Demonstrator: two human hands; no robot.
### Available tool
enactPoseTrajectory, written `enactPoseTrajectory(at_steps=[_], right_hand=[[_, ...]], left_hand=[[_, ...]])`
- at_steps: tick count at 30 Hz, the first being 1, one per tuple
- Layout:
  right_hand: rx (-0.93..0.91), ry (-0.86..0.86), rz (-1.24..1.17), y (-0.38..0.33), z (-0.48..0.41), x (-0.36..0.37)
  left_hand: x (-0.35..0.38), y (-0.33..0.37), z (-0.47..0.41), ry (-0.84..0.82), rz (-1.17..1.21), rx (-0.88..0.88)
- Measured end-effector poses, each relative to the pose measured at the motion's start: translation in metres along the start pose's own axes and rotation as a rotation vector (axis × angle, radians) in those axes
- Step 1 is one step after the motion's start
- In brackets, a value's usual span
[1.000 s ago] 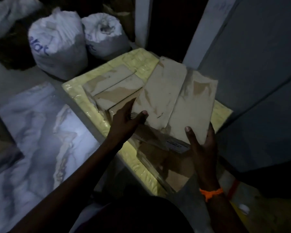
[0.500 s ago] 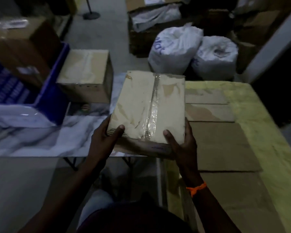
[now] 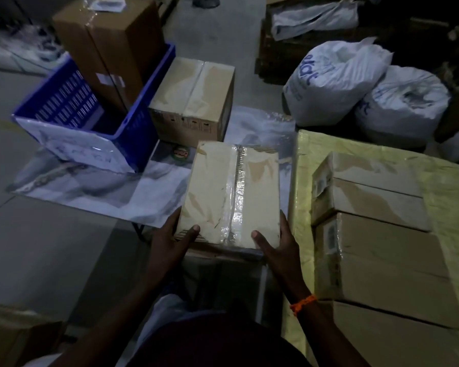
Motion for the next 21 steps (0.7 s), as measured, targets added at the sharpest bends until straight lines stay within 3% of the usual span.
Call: enactPoseTrajectory(at_steps=[5,10,17,21], right_hand=[[0.041,0.016,0.037,0.014,0.001,0.002],[0.059,0.14,0.078,0.015,-0.012,-0.004],[0.028,0.199,0.21,-0.01,-0.088,-0.018],[0.059,0.214,0.21,-0.022,-0.128,-0.021]], left_hand=[[-0.006,-0.012,-0.006,-0.011,0.007,-0.07],[-0.013,-0.007,-0.022,-0.003,-0.039,-0.072],[-0.01,0.038,-0.091,-0.087,-0.208,0.044],[-0.005,0.037,-0.132,-0.132,-0.207,-0.047]])
Point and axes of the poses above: each hand's wrist, its own z-axis away from the middle knuckle, its own x-axis out of the palm, y = z × x, the point moved 8 cm from there along -z, towards the middle knuckle, and after that the axes turned 5 degrees about -y, right-handed, at the moved point
